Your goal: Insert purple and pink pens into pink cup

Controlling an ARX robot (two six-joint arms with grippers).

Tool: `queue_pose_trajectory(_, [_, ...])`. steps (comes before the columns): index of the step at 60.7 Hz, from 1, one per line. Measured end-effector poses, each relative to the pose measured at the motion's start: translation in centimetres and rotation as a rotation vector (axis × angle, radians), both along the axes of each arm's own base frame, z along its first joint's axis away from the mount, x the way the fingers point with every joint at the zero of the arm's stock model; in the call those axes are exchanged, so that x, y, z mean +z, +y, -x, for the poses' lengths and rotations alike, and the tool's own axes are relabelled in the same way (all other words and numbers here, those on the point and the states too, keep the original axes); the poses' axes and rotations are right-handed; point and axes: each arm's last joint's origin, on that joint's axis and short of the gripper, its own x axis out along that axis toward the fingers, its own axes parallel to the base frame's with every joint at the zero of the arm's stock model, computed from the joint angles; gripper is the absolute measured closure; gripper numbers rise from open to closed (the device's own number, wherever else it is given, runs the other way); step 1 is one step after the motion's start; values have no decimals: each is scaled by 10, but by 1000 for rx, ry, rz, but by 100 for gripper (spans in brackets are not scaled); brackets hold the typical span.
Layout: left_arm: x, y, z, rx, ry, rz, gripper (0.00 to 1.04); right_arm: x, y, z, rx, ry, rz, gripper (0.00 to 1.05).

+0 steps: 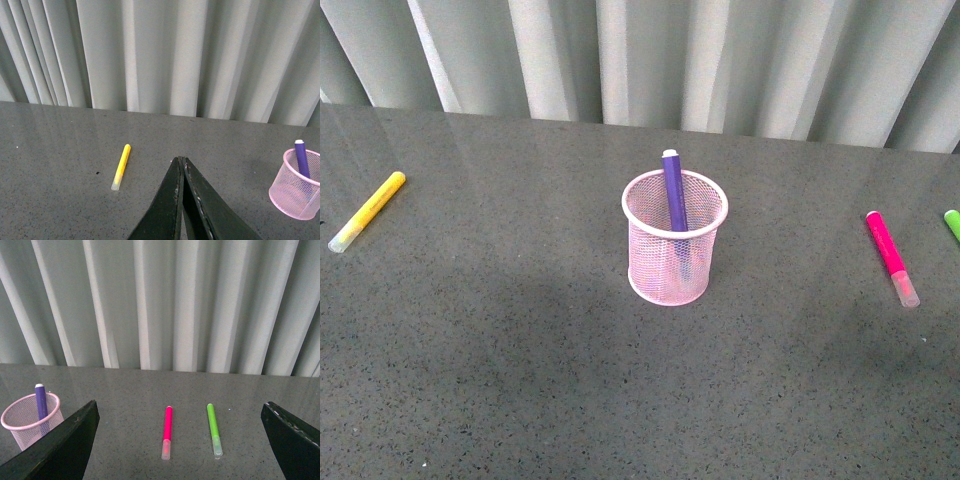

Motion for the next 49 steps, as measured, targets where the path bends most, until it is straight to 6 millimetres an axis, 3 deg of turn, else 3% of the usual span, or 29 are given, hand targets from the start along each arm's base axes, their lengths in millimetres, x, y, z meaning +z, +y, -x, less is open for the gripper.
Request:
queue_pose_trajectory(38, [-3, 0, 16, 0, 6, 0, 101, 0, 0, 0, 0, 0, 0, 7])
queue_pose_trajectory(46, [-3, 0, 16, 0, 6, 1, 80, 0, 0, 0, 0, 0, 0, 7])
queue_pose_trajectory(49, [-3, 0, 16, 0, 6, 1, 68, 0, 0, 0, 0, 0, 0, 7])
